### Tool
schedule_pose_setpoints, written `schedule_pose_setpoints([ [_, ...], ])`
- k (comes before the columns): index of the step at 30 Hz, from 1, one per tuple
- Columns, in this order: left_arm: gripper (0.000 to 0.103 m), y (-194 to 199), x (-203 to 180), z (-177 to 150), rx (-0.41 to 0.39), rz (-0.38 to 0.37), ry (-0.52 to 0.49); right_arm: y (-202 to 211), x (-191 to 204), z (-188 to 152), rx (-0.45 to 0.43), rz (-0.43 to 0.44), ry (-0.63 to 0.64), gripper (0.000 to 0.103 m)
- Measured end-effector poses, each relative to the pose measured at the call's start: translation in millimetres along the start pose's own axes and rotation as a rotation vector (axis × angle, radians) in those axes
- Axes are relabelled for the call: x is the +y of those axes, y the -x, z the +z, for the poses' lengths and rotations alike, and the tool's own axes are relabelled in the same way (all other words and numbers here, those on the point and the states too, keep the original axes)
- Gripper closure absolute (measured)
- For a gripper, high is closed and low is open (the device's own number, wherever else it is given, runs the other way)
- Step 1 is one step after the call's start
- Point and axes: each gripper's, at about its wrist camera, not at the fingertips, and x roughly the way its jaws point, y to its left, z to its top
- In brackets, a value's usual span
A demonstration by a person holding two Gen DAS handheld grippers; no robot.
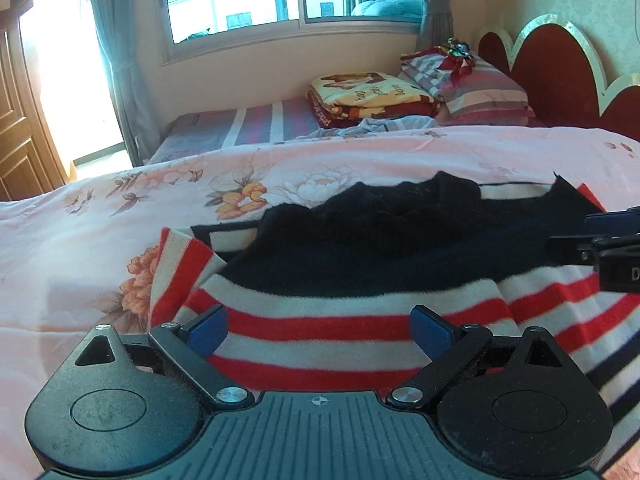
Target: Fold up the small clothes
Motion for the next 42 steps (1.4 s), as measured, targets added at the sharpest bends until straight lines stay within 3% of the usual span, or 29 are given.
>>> schedule_pose_setpoints([
  [3, 0.007, 2, -1, -13, 0.021, -0.004, 0.013, 5, 22, -14, 0.031, 0.037, 0.020, 0.047],
  [6, 0.006, -1, 11, -23, 0.041, -0.008, 0.055, 2, 31, -30, 0.066, 0.009, 0.059, 0.047],
  [10, 0.003, 0, 28, -31, 0.048, 0.004, 0.067, 9, 7, -43, 0.046, -0.064, 0.048, 0.028],
  [13, 0.003, 7, 32, -37, 0.049, 0.019, 0.067, 19, -11, -51, 0.046, -0.071, 0.008, 0.028],
  [15, 0.003, 11, 34, -38, 0.057, 0.029, 0.086, 23, -10, -53, 0.063, -0.131, 0.016, 0.030],
  [19, 0.003, 29, 34, -36, 0.061, 0.031, 0.131, 37, -12, -54, 0.068, -0.091, -0.055, 0.034],
  [23, 0.003, 51, 26, -44, 0.026, 0.017, 0.102, 58, 1, -56, 0.040, -0.046, -0.065, 0.034],
  [27, 0.003, 47, 25, -63, 0.067, 0.027, 0.087, 64, 14, -65, 0.064, -0.016, -0.056, 0.034],
  [31, 0.000, 44, 20, -76, 0.036, 0.054, 0.035, 54, 27, -80, 0.133, -0.043, -0.011, 0.034],
  [34, 0.000, 47, 22, -75, 0.049, 0.054, 0.067, 54, 32, -88, 0.117, -0.068, 0.024, 0.033],
  [42, 0.000, 63, 26, -73, 0.101, 0.036, 0.114, 75, 34, -89, 0.109, -0.057, -0.044, 0.034],
])
